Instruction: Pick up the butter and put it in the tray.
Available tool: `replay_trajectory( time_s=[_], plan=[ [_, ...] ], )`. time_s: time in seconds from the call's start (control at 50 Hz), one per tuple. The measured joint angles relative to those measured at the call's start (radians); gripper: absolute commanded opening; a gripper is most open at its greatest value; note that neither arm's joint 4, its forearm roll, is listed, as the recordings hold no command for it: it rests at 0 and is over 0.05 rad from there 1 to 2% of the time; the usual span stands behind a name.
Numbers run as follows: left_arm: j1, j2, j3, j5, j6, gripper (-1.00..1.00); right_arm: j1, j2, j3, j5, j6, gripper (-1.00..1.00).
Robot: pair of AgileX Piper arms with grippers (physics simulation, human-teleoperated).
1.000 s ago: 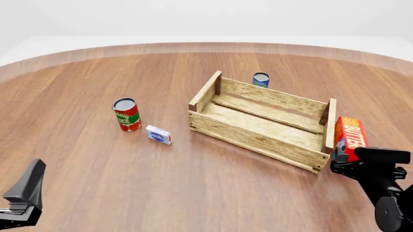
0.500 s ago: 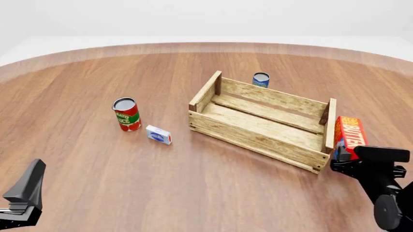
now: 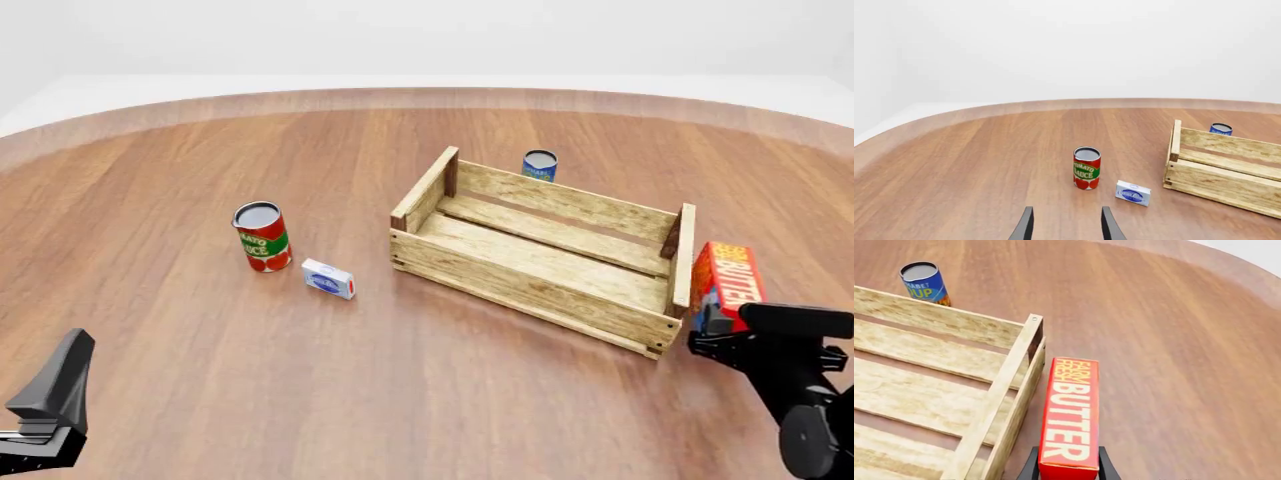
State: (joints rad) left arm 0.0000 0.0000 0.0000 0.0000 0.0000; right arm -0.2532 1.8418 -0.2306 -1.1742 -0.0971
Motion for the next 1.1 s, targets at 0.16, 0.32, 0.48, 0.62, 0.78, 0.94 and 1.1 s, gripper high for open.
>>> replay_trajectory(
  time_s=[0.16,0.32,0.48,0.62,0.78,0.94,1.1],
  plan=[
    [0.000,0.000,0.000,0.000,0.000,1.00,-0.005,-0.070,0.016,0.038,0.011,-1.00],
    [0.000,0.000,0.000,0.000,0.000,1.00,-0.005,-0.158,0.031,0.085,0.019,-1.00],
    [0.000,0.000,0.000,0.000,0.000,1.00,-0.002,-0.259,0.047,0.145,0.025,-1.00],
    [0.000,0.000,0.000,0.000,0.000,1.00,-0.001,-0.354,0.068,0.201,0.028,-1.00],
    [0.000,0.000,0.000,0.000,0.000,1.00,0.002,-0.487,0.087,0.294,0.032,-1.00],
    [0.000,0.000,0.000,0.000,0.000,1.00,0.001,-0.617,0.097,0.393,0.026,-1.00],
    [0.000,0.000,0.000,0.000,0.000,1.00,0.012,-0.734,0.094,0.493,0.022,-1.00]
  ],
)
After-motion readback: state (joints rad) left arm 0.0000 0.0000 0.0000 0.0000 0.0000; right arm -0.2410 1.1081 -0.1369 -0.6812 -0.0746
